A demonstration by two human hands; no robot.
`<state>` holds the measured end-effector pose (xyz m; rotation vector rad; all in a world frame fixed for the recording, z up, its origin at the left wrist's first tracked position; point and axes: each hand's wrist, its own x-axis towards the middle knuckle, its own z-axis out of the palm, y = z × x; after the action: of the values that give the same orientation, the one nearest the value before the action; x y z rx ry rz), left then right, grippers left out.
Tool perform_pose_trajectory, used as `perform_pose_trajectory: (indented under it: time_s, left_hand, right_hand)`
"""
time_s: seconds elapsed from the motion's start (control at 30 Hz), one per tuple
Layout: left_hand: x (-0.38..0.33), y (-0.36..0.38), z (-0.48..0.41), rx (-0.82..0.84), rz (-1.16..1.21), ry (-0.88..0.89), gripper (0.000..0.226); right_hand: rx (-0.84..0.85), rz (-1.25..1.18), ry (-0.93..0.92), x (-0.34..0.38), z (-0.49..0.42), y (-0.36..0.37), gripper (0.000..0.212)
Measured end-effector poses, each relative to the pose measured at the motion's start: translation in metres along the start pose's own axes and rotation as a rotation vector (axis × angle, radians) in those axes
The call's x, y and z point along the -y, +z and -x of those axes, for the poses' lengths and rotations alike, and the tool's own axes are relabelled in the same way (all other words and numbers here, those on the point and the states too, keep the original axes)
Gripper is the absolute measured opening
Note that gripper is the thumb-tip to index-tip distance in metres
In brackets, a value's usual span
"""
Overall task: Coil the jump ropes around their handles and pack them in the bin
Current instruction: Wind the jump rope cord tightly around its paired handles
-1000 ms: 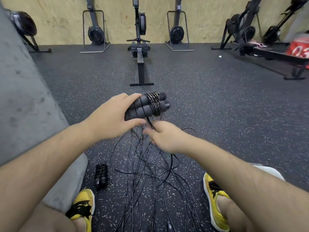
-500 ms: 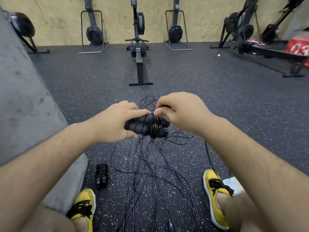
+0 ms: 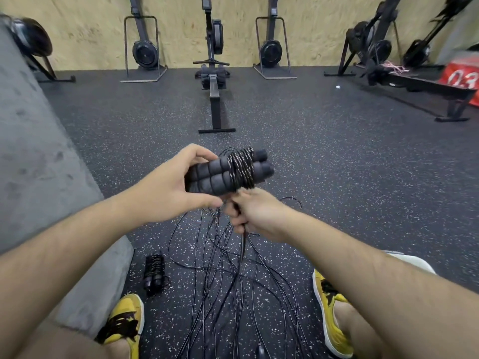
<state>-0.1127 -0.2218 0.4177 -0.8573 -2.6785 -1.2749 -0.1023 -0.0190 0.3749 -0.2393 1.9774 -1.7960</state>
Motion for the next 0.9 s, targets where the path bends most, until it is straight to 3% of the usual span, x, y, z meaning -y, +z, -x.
perform_pose_trajectory:
  time_s: [0.1, 0.2, 0.33, 0.47, 0.6, 0.77, 0.9]
  left_hand:
    - [0.018, -0.008, -0.008, -0.089, -0.142, -0.056, 0.068]
    - [0.038, -0.013, -0.014, -0.06, -0.368, -0.081, 0.068]
    - [0.052, -0.01, -0.015, 0.037, -0.62, -0.063, 0.072]
    - [0.039, -0.002, -0.011, 0.166, -0.59, -0.009, 0.071]
    - [0.009, 0.009, -0.001, 0.296, -0.382, 0.03, 0.068]
    - [-0.02, 0.007, 0.011, 0.221, 0.056, -0.026, 0.062]
    - [-0.013, 0.003, 0.007, 0.093, 0.089, -0.005, 0.065]
  right_hand:
    - [0.017, 0.119, 0.113, 0.003, 0.006, 0.021, 0.041]
    - [0.009, 0.474, 0.106, 0.019, 0.022, 0.03, 0.039]
    - [-0.129, 1.017, -0.088, 0.043, 0.037, 0.02, 0.034]
    - [-0.375, 1.345, -0.316, 0.056, 0.034, -0.004, 0.027]
    - [-0.379, 1.277, -0.362, 0.056, 0.014, -0.04, 0.02]
    - [-0.239, 0.738, -0.288, 0.034, 0.0, -0.057, 0.021]
    - [-0.021, 0.924, -0.066, 0.01, 0.002, -0.018, 0.025]
